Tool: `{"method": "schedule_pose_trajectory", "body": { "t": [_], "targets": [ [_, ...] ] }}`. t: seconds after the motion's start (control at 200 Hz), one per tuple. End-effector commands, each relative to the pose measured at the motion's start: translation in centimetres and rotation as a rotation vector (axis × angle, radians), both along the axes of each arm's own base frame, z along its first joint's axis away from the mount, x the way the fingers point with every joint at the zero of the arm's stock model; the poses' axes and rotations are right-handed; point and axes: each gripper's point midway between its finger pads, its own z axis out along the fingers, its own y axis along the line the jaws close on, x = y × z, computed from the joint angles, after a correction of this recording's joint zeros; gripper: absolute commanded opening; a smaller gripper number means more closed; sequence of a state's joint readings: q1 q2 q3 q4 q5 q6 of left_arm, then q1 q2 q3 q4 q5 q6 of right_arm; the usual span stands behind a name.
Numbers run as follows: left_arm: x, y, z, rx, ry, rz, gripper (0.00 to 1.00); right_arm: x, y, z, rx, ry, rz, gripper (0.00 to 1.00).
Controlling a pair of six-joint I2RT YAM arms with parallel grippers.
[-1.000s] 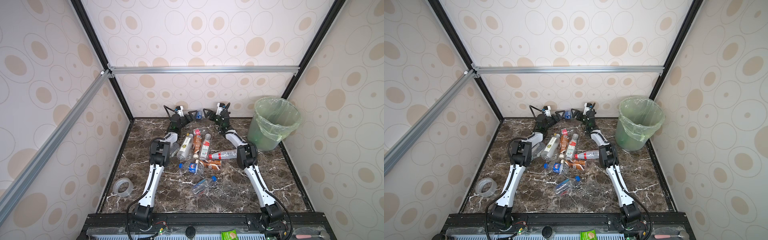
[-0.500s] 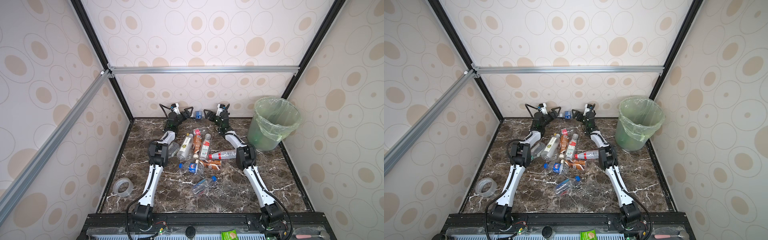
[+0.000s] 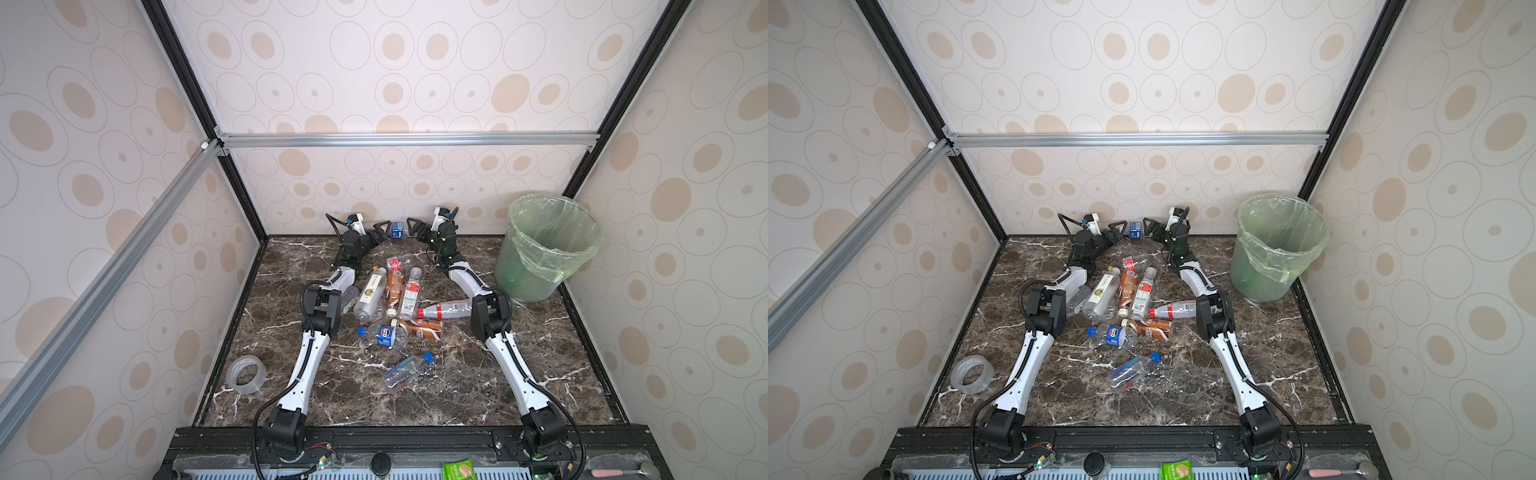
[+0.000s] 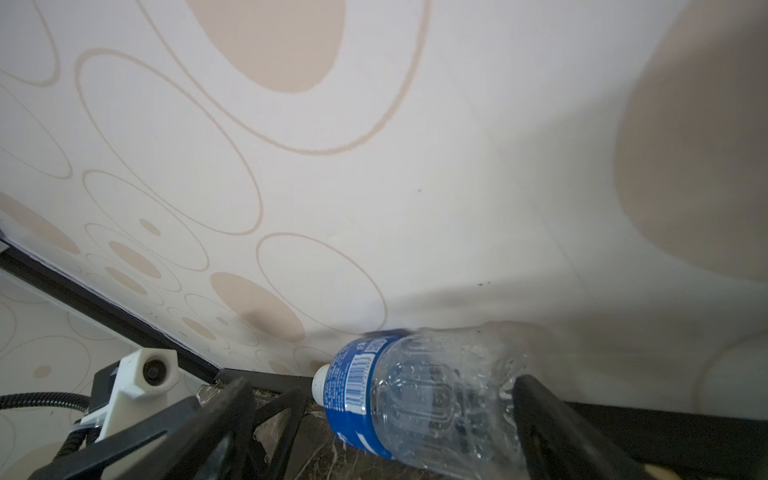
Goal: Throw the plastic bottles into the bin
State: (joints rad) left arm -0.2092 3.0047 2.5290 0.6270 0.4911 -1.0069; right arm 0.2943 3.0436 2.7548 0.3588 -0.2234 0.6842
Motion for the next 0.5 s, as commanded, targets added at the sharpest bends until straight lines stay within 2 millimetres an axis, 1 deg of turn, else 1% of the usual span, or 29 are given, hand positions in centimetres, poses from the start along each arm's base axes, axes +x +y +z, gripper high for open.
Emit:
{"method": "schedule_pose_trajectory", "body": {
  "t": [0.0, 0.075, 0.18, 0.37, 0.49],
  "targets": [
    [-0.16, -1.07, 0.87, -0.015, -0.048, -0.006, 0.99, 0.06, 0.2, -0.73, 0.006, -0.011, -0.013, 0.99],
    [-0.3, -1.53, 0.91, -0.021, -0.048, -0.012, 0.99, 0.12, 0.08, -0.88, 0.007, -0.008, -0.021, 0.99],
    [-0.41, -1.9, 0.89, -0.021, -0.047, -0.015, 0.99, 0.19, -0.08, -0.62, 0.019, -0.014, -0.026, 1.0],
    [-0.4, -1.79, 0.76, -0.037, -0.041, -0.015, 0.99, 0.25, -0.23, -0.11, 0.038, -0.022, -0.03, 0.99],
    [-0.3, -1.13, 1.57, -0.066, -0.045, -0.014, 0.99, 0.27, -0.25, -0.4, 0.028, -0.013, -0.032, 0.99]
  ]
}}
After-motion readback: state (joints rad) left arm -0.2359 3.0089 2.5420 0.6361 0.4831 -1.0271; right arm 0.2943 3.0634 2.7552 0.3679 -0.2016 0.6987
